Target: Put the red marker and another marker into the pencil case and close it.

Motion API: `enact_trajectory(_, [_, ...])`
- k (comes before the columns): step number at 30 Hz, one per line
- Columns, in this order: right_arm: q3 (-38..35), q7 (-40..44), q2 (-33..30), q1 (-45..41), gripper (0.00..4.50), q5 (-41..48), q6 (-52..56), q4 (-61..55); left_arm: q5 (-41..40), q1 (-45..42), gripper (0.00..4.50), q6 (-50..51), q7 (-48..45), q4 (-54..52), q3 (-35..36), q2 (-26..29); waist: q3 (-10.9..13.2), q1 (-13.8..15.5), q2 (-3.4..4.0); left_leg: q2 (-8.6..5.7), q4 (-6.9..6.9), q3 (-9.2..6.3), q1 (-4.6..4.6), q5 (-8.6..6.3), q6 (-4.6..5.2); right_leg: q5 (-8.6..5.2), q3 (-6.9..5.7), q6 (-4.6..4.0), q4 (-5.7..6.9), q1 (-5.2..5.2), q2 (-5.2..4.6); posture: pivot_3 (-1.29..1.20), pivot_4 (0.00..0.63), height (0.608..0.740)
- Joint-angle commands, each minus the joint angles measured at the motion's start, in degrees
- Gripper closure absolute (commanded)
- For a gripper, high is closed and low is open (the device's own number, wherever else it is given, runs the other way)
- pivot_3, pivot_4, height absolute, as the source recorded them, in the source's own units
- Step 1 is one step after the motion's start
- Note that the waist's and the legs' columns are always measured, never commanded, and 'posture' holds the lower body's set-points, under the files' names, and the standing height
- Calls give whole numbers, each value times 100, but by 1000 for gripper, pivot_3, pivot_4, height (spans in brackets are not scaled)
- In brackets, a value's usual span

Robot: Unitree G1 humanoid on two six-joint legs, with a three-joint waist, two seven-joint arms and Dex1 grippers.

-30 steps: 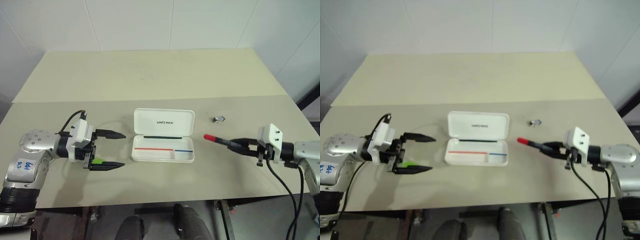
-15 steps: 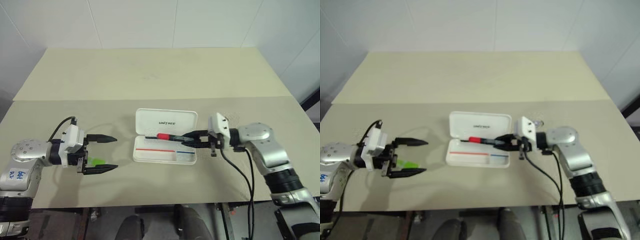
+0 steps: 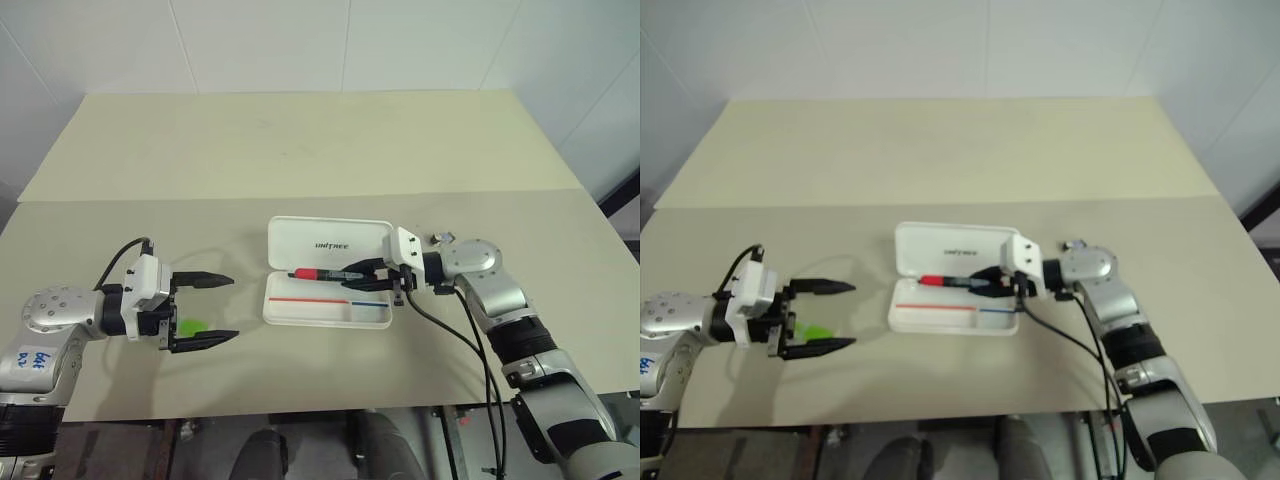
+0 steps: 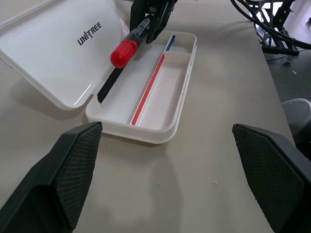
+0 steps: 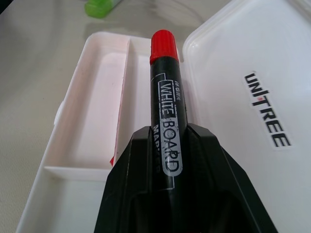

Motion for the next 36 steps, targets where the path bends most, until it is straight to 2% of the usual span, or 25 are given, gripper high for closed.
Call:
enact_trajectory(1, [-11, 80, 37, -41, 3856, 7, -113, -59, -98, -20, 0, -5, 46, -148, 131, 8, 0, 0, 0, 0, 0, 0, 0, 0, 0, 0, 0, 0, 0, 0, 0, 0, 150, 740])
enact_trajectory(2, [-7, 76, 44, -37, 3856, -3, -101, -60, -96, -37, 0, -3, 51, -150, 118, 4, 0, 1, 0, 0, 0, 0, 0, 0, 0, 0, 0, 0, 0, 0, 0, 0, 150, 740])
enact_trajectory(4, [-3, 70, 56, -24, 3117, -17, -72, -86, -88, -85, 0, -2, 58, -155, 80, -6, 0, -3, 0, 0, 0, 0, 0, 0, 0, 0, 0, 0, 0, 0, 0, 0, 150, 740])
enact_trajectory(5, [-7, 60, 64, -19, 2926, -24, -71, -98, -83, -106, 0, -2, 58, -155, 65, -10, 0, -3, 0, 0, 0, 0, 0, 0, 0, 0, 0, 0, 1, 0, 1, 0, 150, 740])
enact_trajectory(13, [-59, 20, 71, 46, 24, 34, -1, -343, -53, -207, 0, 0, 53, -131, 11, -17, 0, 0, 0, 0, 1, 0, 0, 1, -1, 0, 0, 0, 3, 0, 1, 0, 150, 740])
enact_trajectory(16, [-98, 41, 61, 116, 24, 146, 115, -590, -60, -203, 0, 17, 85, -167, 12, -32, 0, -6, 0, 0, 1, 1, 1, 1, -1, 0, 0, 0, 3, 0, 2, 0, 150, 740])
enact_trajectory(20, [-336, 52, 5, 443, 24, 799, 763, -1565, -188, 11, 0, 188, 384, -462, 150, -168, 0, 10, 0, 2, 0, -3, 0, 1, -1, 0, -2, 0, 3, 0, 2, 0, 150, 740])
enact_trajectory(26, [-612, -41, -444, 987, 24, 1502, 1735, -2829, -405, 565, 0, 644, 1746, -1324, 742, -741, -1, 20, -1, 1, 2, -44, -1, -2, 0, 2, 2, 4, -1, 1, -12, 0, 150, 740])
enact_trajectory(29, [-816, -75, -668, 1151, 24, 1735, 2055, -3109, -520, 1092, 0, 1034, 3489, -2405, 1136, -1709, -1, 10, -1, 1, 3, -42, 8, -2, -1, 6, 9, 10, 4, 6, -17, 0, 150, 740])
enact_trajectory(32, [-919, -114, -764, 1173, 24, 1926, 2318, -3223, -274, 1442, 0, 1362, 5116, -3358, 1209, -2717, -3, 21, -7, 10, 5, -38, 7, -2, 0, 9, 17, 16, 1, 7, -22, 0, 150, 740])
enact_trajectory(36, [-886, -84, -800, 1118, 24, 2000, 2474, -3257, 188, 1519, 0, 1666, 6359, -3918, 1126, -3290, -5, 36, -10, -12, 26, -41, 10, 0, -4, 9, 16, 16, -5, 12, -8, 0, 150, 740])
